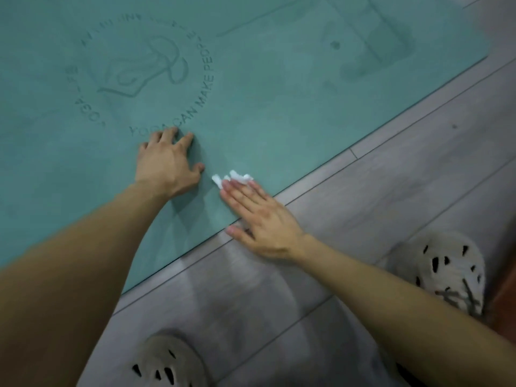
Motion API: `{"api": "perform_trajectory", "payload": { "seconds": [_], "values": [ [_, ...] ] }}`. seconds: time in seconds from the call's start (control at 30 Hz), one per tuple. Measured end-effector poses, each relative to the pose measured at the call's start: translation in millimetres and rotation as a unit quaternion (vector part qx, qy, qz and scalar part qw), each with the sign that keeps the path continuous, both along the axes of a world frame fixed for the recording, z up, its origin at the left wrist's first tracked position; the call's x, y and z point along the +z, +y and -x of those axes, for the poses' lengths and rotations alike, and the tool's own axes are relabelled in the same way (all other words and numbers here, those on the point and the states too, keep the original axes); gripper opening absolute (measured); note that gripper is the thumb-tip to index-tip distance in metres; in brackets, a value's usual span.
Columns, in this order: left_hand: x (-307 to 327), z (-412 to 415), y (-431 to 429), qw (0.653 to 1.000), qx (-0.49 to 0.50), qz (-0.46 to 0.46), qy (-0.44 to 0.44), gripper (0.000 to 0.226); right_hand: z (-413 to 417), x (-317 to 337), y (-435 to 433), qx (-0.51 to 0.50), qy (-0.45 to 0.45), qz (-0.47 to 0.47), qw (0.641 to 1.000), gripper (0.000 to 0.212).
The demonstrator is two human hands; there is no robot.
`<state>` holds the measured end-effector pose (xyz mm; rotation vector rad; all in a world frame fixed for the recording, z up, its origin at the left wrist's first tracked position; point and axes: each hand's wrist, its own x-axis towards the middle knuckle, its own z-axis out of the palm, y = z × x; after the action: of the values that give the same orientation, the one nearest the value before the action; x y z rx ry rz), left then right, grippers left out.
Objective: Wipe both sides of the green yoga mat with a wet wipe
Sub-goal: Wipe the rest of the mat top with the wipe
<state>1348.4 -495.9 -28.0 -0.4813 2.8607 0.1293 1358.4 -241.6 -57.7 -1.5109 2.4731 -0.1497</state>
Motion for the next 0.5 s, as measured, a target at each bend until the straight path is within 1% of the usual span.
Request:
{"api": "perform_trajectory", "payload": {
  "seconds": [0.03, 0.07, 0.1, 0.13, 0.17, 0.23, 0.27, 0.3, 0.33, 0.37, 0.4, 0.43, 0.47, 0.5],
  "values": [
    [-0.3, 1.1, 2.7, 1.0, -0.008, -0.002, 0.014, 0.073, 15.3, 2.6, 15.5, 0.026, 0.017, 0.003, 1.0, 0.073],
    [-1.2, 2.6, 6.3, 0.999, -0.016, -0.005, 0.027, 0.068, 38.6, 2.9, 34.4, 0.007, 0.031, -0.007, 0.999, 0.071],
    [-2.0, 4.7, 11.3, 0.999, -0.023, -0.01, 0.041, 0.065, 65.5, 2.2, 55.5, -0.044, 0.037, -0.024, 0.998, 0.07],
    [-3.4, 6.6, 17.1, 0.998, -0.028, -0.016, 0.053, 0.062, 93.0, 2.8, 76.9, -0.118, 0.042, -0.032, 0.992, 0.07],
    [-5.5, 7.8, 23.4, 0.997, -0.032, -0.021, 0.062, 0.059, 114.3, 3.1, 94.6, -0.206, 0.043, -0.034, 0.977, 0.071],
    [-10.3, 10.1, 33.8, 0.996, -0.039, -0.021, 0.078, 0.055, 123.5, 1.7, 96.5, -0.334, 0.039, -0.015, 0.942, 0.076],
    [-12.4, 12.3, 38.0, 0.995, -0.043, -0.018, 0.087, 0.053, 111.3, -1.1, 79.4, -0.359, 0.033, 0.007, 0.933, 0.079],
    [-13.8, 15.4, 41.4, 0.994, -0.046, -0.014, 0.097, 0.052, 90.6, -3.6, 58.5, -0.336, 0.026, 0.022, 0.941, 0.08],
    [-14.6, 20.4, 43.8, 0.993, -0.048, -0.011, 0.105, 0.051, 66.2, -5.3, 39.2, -0.268, 0.015, 0.028, 0.963, 0.08],
    [-15.1, 27.1, 46.0, 0.992, -0.055, -0.007, 0.112, 0.05, 42.8, -5.1, 26.1, -0.172, 0.007, 0.025, 0.985, 0.08],
    [-14.5, 34.1, 47.6, 0.991, -0.061, -0.005, 0.118, 0.05, 29.4, -4.3, 21.2, -0.077, 0.001, 0.018, 0.997, 0.079],
    [-13.8, 40.4, 49.3, 0.99, -0.063, -0.005, 0.125, 0.051, 33.0, -2.7, 26.8, -0.004, 0.007, 0.013, 1.0, 0.076],
    [-11.6, 50.2, 52.6, 0.99, -0.065, -0.008, 0.128, 0.051, 52.8, -2.0, 40.6, 0.038, 0.022, 0.014, 0.999, 0.074],
    [-10.7, 56.0, 55.2, 0.99, -0.064, -0.01, 0.128, 0.052, 76.1, -3.3, 55.9, 0.034, 0.03, 0.011, 0.999, 0.073]
  ]
}}
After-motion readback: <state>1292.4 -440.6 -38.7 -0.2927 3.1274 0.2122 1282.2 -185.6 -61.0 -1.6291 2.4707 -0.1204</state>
